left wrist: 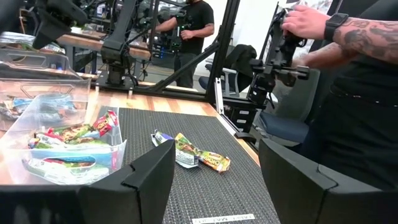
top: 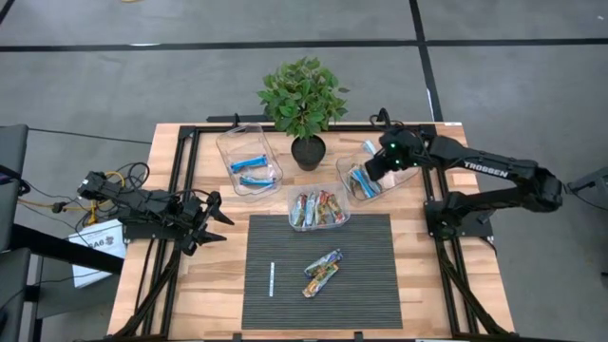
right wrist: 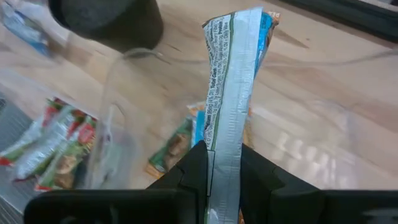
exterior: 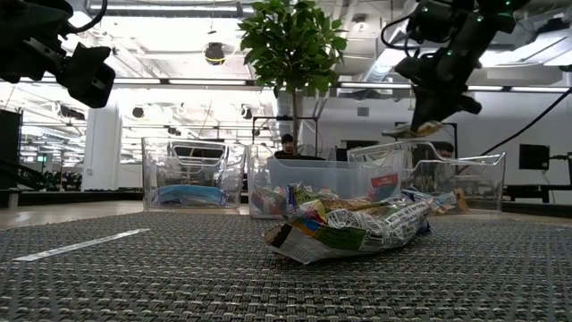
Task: Pick and place Granola Bars by type
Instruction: Put the yellow granola bar into the right transparent bin
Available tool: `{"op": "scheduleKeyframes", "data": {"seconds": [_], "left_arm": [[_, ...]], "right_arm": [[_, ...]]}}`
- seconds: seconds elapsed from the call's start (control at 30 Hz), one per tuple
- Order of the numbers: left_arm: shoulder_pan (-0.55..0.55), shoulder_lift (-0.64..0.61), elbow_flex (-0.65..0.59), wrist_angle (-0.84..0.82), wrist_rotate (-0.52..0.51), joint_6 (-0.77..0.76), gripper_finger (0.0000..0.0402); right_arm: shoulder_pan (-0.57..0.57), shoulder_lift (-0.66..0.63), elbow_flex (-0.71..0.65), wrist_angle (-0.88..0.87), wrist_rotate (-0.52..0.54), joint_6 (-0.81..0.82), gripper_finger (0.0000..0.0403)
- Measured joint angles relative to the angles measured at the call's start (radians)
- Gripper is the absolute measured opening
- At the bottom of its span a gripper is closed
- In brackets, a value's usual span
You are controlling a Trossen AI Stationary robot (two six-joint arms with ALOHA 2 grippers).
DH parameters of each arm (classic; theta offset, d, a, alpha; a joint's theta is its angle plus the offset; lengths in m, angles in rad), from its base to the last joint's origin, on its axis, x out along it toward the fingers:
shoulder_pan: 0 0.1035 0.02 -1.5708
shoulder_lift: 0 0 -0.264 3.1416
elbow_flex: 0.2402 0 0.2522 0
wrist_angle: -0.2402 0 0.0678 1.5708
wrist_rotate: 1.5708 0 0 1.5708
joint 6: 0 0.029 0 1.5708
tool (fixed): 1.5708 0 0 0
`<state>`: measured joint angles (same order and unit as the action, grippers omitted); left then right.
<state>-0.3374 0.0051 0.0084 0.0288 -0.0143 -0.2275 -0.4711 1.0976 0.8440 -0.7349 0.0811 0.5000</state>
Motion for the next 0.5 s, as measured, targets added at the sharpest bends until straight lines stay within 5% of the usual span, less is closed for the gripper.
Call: {"op": "scheduleKeyframes", "data": {"seconds": [0.5], "left_arm": [[0.0,0.0,0.0,0.0,0.0,0.003,0.0224]], "right_arm": [[-0.039,-0.015,0.0,-0.1,0.026,-0.09,0.0058]]}}
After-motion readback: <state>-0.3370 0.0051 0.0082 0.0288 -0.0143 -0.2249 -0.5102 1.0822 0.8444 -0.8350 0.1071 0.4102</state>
